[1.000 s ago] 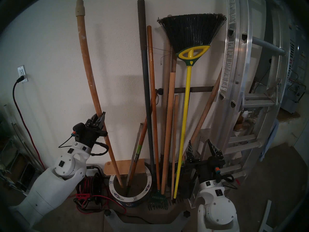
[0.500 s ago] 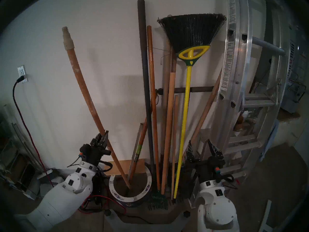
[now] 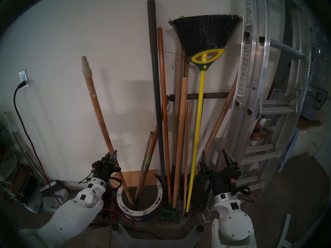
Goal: Put wooden sticks into the pot
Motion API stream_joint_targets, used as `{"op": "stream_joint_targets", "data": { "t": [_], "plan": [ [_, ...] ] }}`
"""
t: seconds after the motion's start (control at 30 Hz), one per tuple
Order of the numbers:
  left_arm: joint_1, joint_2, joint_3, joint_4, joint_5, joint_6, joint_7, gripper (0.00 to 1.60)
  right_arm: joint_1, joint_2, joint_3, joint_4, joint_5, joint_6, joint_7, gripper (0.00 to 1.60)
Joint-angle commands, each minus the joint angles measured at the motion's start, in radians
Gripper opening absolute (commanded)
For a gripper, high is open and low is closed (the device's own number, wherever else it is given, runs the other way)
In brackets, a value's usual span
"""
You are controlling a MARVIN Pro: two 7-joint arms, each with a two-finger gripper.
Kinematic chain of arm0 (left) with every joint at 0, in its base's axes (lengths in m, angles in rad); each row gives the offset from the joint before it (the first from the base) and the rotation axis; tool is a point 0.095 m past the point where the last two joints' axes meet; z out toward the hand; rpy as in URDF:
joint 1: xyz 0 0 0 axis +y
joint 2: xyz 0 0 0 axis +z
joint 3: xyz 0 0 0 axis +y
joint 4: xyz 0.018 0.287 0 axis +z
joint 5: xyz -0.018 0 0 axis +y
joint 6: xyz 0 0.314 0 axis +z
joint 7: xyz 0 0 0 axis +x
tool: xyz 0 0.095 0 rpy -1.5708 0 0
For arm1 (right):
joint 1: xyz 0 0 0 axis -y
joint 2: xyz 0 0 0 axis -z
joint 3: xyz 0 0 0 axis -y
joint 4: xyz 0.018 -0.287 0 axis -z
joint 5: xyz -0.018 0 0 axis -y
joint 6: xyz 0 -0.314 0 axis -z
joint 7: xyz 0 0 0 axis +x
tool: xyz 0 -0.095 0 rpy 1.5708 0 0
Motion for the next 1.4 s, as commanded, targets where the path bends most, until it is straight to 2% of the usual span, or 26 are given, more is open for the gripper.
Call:
{"op": "stream_joint_targets", "data": {
  "t": [0.0, 0.03, 0.2, 0.23, 0.47, 0.77, 0.8, 0.87, 0.97, 1.13, 1.17, 1.2, 1.23, 1.27, 1.3, 1.33, 1.37],
  "plan": [
    [-0.126, -0.084, -0.018, 0.082, 0.014, 0.078, 0.024, 0.0, 0.0, -0.001, -0.002, -0.002, 0.002, 0.0, 0.001, 1.6],
    [-0.119, -0.097, -0.039, 0.078, 0.024, 0.096, 0.023, 0.0, 0.0, -0.001, -0.002, -0.002, 0.002, 0.0, 0.001, 1.6],
    [-0.202, -0.141, -0.036, 0.173, 0.045, 0.14, 0.036, 0.0, 0.0, -0.001, -0.002, -0.002, 0.002, 0.0, 0.001, 1.6],
    [-0.198, -0.152, -0.051, 0.167, 0.055, 0.157, 0.039, 0.0, 0.0, -0.001, -0.002, -0.002, 0.002, 0.0, 0.001, 1.6],
    [-0.301, -0.215, -0.053, 0.294, 0.092, 0.212, 0.059, 0.0, 0.0, -0.001, -0.002, -0.002, 0.001, 0.0, 0.001, 1.6],
    [-0.435, -0.261, -0.038, 0.444, 0.121, 0.264, 0.083, 0.0, 0.0, -0.001, -0.002, -0.002, 0.001, 0.0, 0.001, 1.6],
    [-0.469, -0.271, -0.03, 0.497, 0.121, 0.254, 0.08, 0.0, 0.0, -0.001, -0.002, -0.002, 0.001, 0.0, 0.001, 1.6],
    [-0.471, -0.271, -0.03, 0.494, 0.121, 0.267, 0.085, 0.0, 0.0, -0.001, -0.002, -0.002, 0.002, 0.0, 0.001, 1.6],
    [-0.515, -0.288, -0.03, 0.565, 0.122, 0.249, 0.084, 0.0, 0.0, -0.001, -0.002, -0.002, 0.002, 0.001, 0.001, 1.6],
    [-0.553, -0.301, -0.035, 0.622, 0.122, 0.248, 0.096, 0.0, 0.0, -0.001, -0.002, -0.002, 0.002, 0.001, 0.001, 1.6],
    [-0.558, -0.301, -0.035, 0.633, 0.121, 0.241, 0.088, 0.41, 0.0, -0.001, -0.002, -0.002, 0.002, 0.001, 0.001, 1.6],
    [-0.572, -0.305, -0.035, 0.662, 0.12, 0.228, 0.082, 0.57, 0.0, -0.001, -0.002, -0.002, 0.002, 0.001, 0.001, 1.6],
    [-0.571, -0.301, -0.037, 0.656, 0.12, 0.229, 0.083, 0.55, 0.0, -0.001, -0.002, -0.002, 0.002, 0.001, 0.001, 1.6],
    [-0.585, -0.305, -0.037, 0.686, 0.122, 0.211, 0.082, 0.88, 0.0, -0.001, -0.002, -0.002, 0.002, 0.001, 0.001, 1.6],
    [-0.598, -0.309, -0.039, 0.717, 0.12, 0.19, 0.076, 1.6, 0.0, -0.001, -0.002, -0.002, 0.002, 0.001, 0.001, 1.6],
    [-0.615, -0.309, -0.038, 0.758, 0.125, 0.136, 0.061, 1.6, 0.0, -0.001, -0.002, -0.002, 0.002, 0.001, 0.001, 1.6],
    [-0.605, -0.3, -0.042, 0.738, 0.134, 0.133, 0.058, 1.6, 0.0, -0.001, -0.002, -0.002, 0.002, 0.001, 0.001, 1.6]
  ]
}}
